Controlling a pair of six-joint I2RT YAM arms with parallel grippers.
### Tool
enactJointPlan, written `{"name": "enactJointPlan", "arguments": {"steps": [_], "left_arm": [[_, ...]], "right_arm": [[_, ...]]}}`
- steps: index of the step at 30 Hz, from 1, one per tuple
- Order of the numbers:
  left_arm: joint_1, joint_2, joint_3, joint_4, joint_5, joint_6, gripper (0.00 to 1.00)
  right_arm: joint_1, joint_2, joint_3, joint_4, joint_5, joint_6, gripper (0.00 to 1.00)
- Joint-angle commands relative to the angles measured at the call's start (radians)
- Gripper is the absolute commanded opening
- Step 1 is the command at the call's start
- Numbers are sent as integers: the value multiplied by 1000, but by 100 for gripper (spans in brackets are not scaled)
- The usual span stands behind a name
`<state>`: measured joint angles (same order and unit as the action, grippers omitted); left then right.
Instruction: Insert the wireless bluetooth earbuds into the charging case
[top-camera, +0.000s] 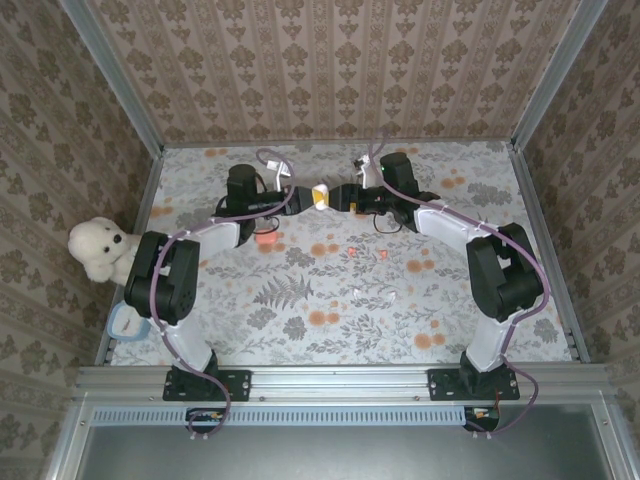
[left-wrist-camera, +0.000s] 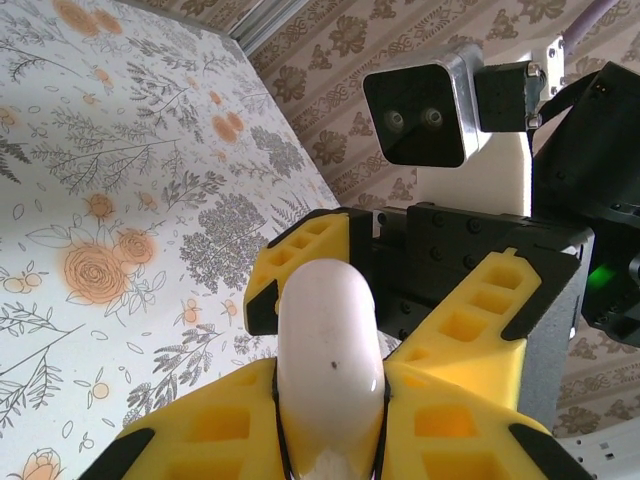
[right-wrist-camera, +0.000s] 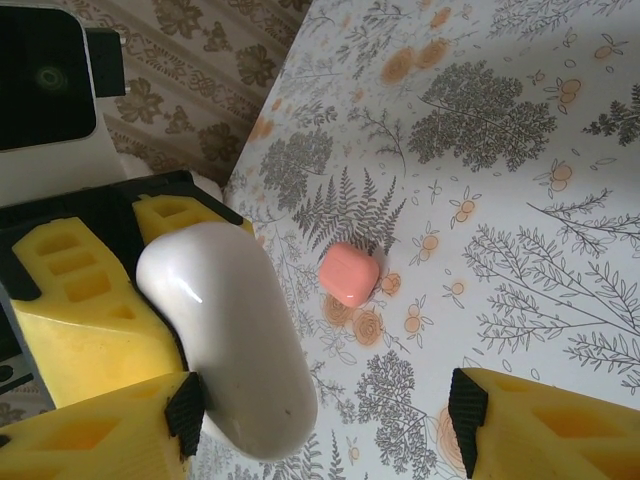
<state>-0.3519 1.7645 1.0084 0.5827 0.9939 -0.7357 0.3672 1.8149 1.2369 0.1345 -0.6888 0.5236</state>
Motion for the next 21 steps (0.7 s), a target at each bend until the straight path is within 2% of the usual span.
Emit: {"name": "enactJointPlan", "arguments": {"steps": [1, 7, 13, 18, 21], "left_arm": [[5, -61, 11, 23, 37, 17, 0], [7, -84, 12, 36, 48, 7, 0], [9, -76, 5, 52, 43, 2, 0], [17, -55, -16, 172, 55, -74, 0], [24, -27, -33, 307, 60, -162, 0]], "right_arm": [[-38, 39, -24, 64, 24, 27, 67], [-61, 69, -30, 83, 34, 66, 65], [-70, 16, -61, 92, 4, 89, 65], [-85, -63, -133, 210, -71, 203, 63], [-86, -74, -159, 338, -100, 321, 62]]}}
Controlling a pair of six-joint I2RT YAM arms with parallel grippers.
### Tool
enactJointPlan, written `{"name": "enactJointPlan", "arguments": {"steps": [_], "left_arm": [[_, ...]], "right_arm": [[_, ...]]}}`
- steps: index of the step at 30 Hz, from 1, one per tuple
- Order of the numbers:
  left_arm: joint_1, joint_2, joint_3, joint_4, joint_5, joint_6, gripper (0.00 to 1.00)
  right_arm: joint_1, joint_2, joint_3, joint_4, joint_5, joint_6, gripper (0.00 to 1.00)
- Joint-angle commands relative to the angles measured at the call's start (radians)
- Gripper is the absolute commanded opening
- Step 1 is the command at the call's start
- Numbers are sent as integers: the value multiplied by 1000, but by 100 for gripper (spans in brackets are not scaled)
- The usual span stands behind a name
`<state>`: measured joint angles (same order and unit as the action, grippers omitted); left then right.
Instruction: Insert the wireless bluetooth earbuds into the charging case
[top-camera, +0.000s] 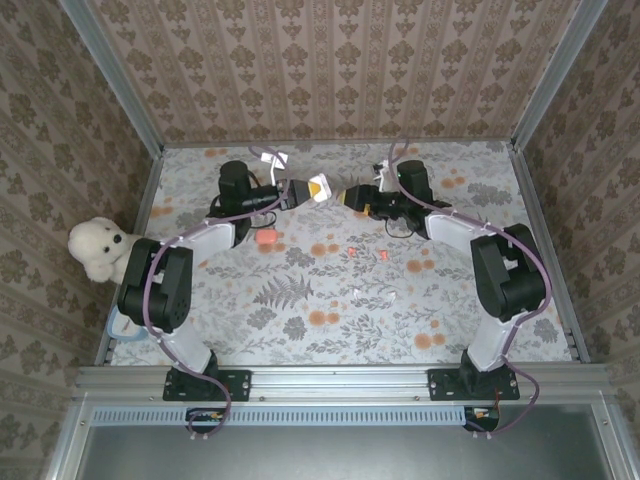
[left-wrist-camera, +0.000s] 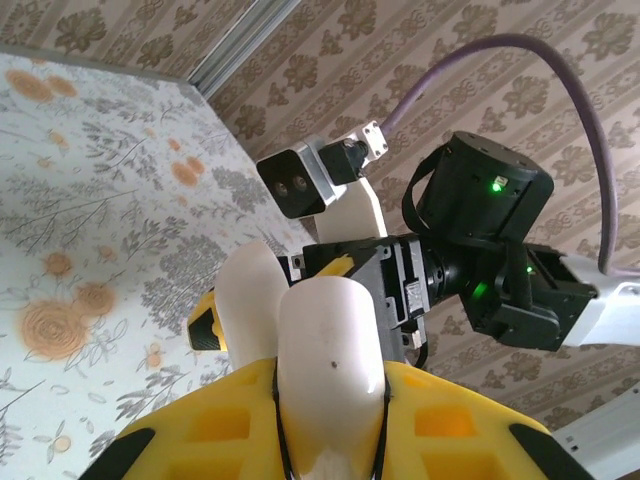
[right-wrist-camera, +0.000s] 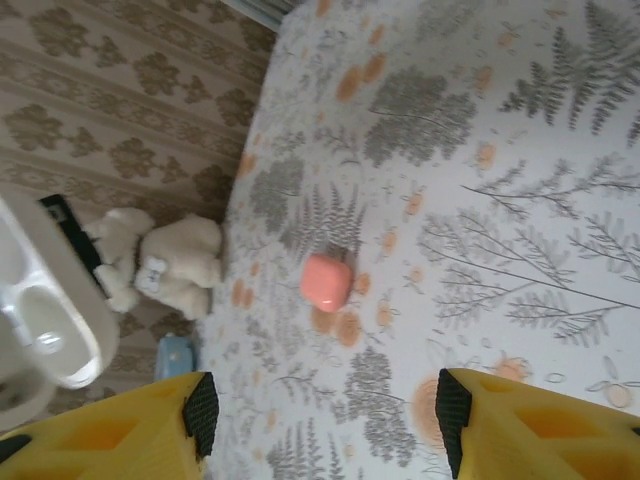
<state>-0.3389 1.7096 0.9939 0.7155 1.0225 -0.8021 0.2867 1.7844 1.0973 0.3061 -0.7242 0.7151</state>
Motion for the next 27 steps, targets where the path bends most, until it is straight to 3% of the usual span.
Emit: {"name": "enactJointPlan", "arguments": {"steps": [1, 6, 10, 19, 27], "left_arm": [[14, 45, -22, 234, 30, -141, 0], [31, 147, -36, 576, 8, -368, 0], [25, 165, -34, 579, -8, -355, 0], [13, 177, -9, 579, -22, -350, 0], [6, 191, 6, 579, -29, -350, 0]], "right_arm": [[-6, -41, -24, 214, -67, 171, 61], [-4, -2, -33, 433, -53, 380, 58], [4, 27, -23, 536, -31, 490, 55], [33, 93, 12, 538, 4, 518, 51], [44, 151, 19, 666, -4, 618, 49]]}}
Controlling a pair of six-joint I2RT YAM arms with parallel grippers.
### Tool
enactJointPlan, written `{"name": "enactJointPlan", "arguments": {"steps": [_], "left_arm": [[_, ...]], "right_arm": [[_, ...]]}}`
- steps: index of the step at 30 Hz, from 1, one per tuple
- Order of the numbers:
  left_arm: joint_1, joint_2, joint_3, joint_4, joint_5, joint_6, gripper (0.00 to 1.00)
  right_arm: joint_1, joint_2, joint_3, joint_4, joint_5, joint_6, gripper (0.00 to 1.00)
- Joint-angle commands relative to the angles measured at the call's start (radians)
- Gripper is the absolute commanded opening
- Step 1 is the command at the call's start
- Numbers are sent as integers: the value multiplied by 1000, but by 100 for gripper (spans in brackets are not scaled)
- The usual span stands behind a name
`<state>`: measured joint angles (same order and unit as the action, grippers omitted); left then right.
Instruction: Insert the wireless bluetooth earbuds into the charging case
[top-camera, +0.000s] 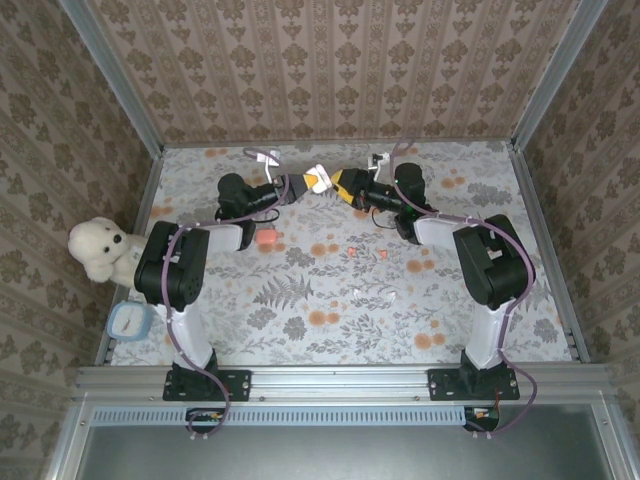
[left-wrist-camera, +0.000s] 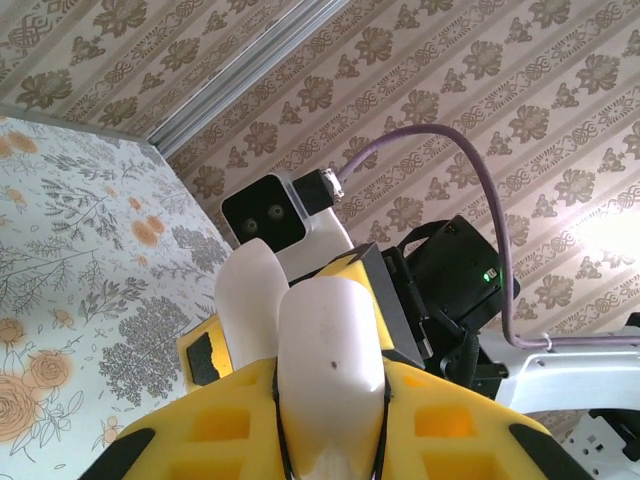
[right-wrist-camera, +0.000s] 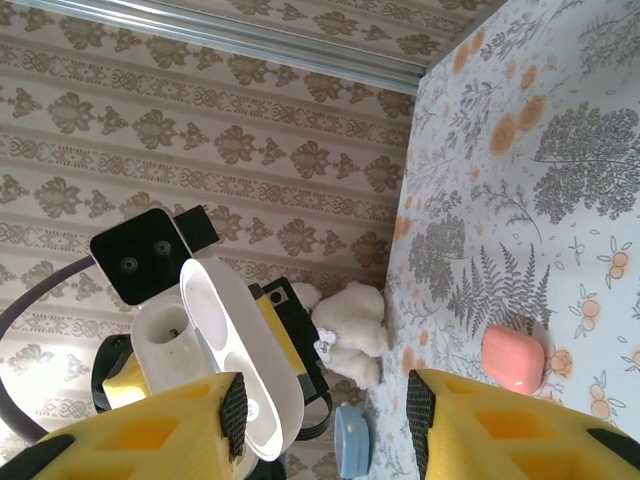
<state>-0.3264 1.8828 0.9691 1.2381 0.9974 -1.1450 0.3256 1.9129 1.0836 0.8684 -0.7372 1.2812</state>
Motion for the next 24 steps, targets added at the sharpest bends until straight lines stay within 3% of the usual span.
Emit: {"name": "enactJointPlan", "arguments": {"steps": [1, 24], "left_arm": [[-8, 19, 32, 57, -3, -5, 0], [-11, 39, 58, 57, -32, 4, 0]], "right_arm": [[6, 28, 34, 118, 5, 63, 48], [43, 55, 35, 208, -19, 141, 38]]}}
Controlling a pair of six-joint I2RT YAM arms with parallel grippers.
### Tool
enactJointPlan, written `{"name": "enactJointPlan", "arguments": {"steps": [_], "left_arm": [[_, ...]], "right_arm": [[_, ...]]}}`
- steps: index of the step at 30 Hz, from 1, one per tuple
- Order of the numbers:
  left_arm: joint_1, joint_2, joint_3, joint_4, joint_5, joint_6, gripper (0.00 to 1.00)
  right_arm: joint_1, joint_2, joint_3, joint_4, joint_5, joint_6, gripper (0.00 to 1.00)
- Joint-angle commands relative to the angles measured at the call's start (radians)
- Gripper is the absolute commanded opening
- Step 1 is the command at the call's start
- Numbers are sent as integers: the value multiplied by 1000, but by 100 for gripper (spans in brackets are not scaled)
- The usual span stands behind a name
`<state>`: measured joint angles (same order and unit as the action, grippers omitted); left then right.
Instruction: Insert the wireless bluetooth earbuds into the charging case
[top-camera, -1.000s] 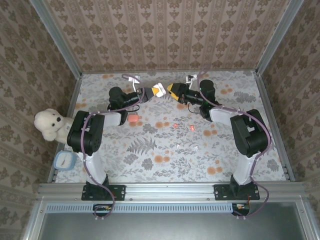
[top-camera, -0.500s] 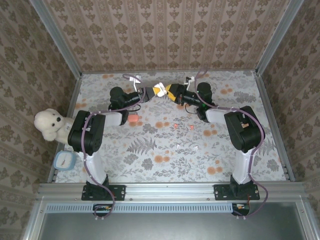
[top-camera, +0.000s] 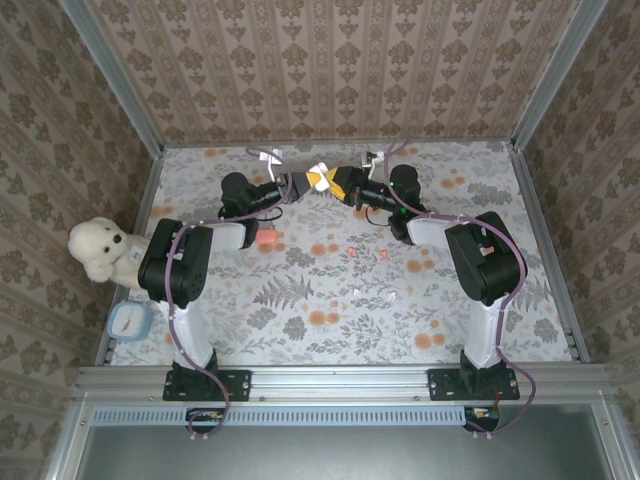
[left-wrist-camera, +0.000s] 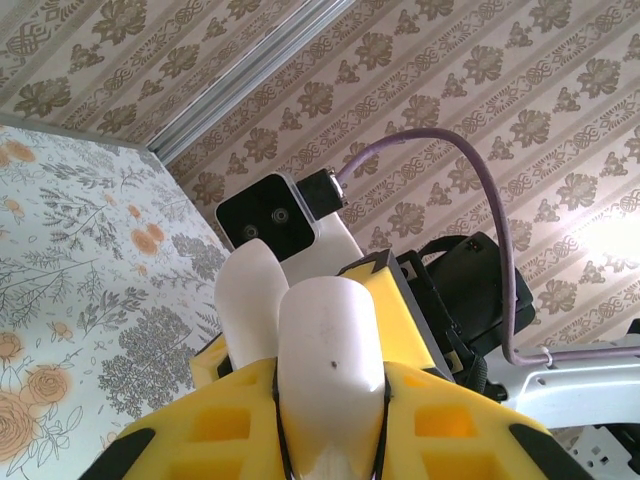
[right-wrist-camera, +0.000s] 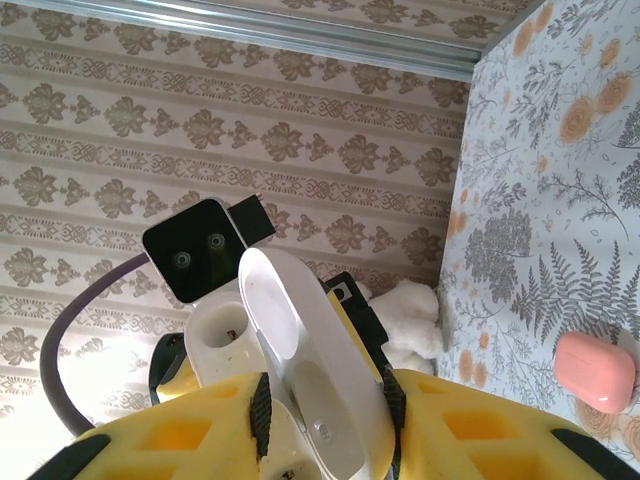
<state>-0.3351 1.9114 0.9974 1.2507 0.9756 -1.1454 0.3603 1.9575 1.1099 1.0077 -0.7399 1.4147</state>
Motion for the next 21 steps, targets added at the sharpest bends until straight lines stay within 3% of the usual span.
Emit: {"name": "enactJointPlan", "arguments": {"steps": [1, 21], "left_arm": [[-3, 11, 30, 44, -10, 3, 0], [1, 6, 33, 44, -14, 3, 0]], "right_arm": [[9, 12, 6, 71, -16, 7, 36], [-25, 18, -27, 132, 2, 46, 36]]}}
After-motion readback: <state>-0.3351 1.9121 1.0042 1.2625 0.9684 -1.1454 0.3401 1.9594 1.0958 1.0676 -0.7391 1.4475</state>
